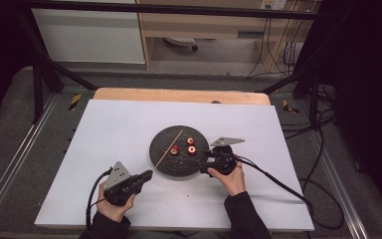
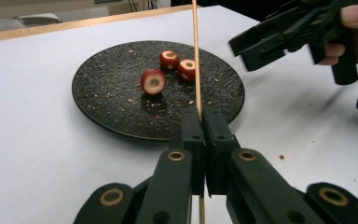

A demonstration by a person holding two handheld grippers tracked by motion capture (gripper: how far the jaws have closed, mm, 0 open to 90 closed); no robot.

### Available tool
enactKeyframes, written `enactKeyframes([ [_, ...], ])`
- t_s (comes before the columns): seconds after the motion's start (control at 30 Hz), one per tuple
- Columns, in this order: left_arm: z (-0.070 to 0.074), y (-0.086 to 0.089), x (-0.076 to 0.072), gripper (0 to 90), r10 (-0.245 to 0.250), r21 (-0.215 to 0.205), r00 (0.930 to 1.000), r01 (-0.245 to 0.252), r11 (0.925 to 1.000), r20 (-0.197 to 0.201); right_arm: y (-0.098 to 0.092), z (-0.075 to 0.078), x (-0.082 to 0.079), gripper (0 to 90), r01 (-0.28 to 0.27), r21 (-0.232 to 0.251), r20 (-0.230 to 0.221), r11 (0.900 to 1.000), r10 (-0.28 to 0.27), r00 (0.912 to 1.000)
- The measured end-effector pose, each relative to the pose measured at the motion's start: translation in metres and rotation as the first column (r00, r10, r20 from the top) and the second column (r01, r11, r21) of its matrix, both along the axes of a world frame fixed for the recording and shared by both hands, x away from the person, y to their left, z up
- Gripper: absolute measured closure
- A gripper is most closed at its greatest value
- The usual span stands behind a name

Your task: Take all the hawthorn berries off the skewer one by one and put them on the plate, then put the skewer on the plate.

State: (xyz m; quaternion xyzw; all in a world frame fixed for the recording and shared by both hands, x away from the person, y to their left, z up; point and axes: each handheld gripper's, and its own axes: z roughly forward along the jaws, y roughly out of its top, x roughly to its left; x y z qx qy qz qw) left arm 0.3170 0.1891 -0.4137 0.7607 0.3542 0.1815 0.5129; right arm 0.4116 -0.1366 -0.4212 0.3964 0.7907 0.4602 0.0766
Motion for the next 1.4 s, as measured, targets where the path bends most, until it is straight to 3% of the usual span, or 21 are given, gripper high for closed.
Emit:
enactKeyframes([
  [0.23,0.001,0.000,0.002,88.2,0.007,0.003,0.9998,-0.007,1.0000,-0.017,-0.031,-0.007,-0.014,7.6,0.025,-0.014,0.051,1.000,-0.025,0.9984],
  [0.47,0.007,-0.002,0.008,88.1,0.012,0.018,0.9989,-0.011,0.9998,-0.045,-0.062,-0.015,-0.024,2.0,0.050,-0.053,0.068,0.997,-0.047,0.9966],
  [0.77,0.018,-0.010,0.021,88.1,0.015,0.048,0.9984,-0.012,0.9988,-0.054,-0.091,-0.023,-0.033,0.9,0.081,-0.058,0.056,0.995,-0.078,0.9954],
  [1.17,0.032,-0.023,0.042,88.2,0.027,0.073,0.9964,-0.021,0.9971,-0.080,-0.106,-0.033,-0.042,0.9,0.083,-0.060,0.048,0.995,-0.080,0.9957],
  [1.4,0.033,-0.036,0.056,88.1,0.043,0.099,0.9941,-0.033,0.9945,-0.100,-0.114,-0.035,-0.047,0.9,0.093,-0.059,0.043,0.994,-0.090,0.9950],
])
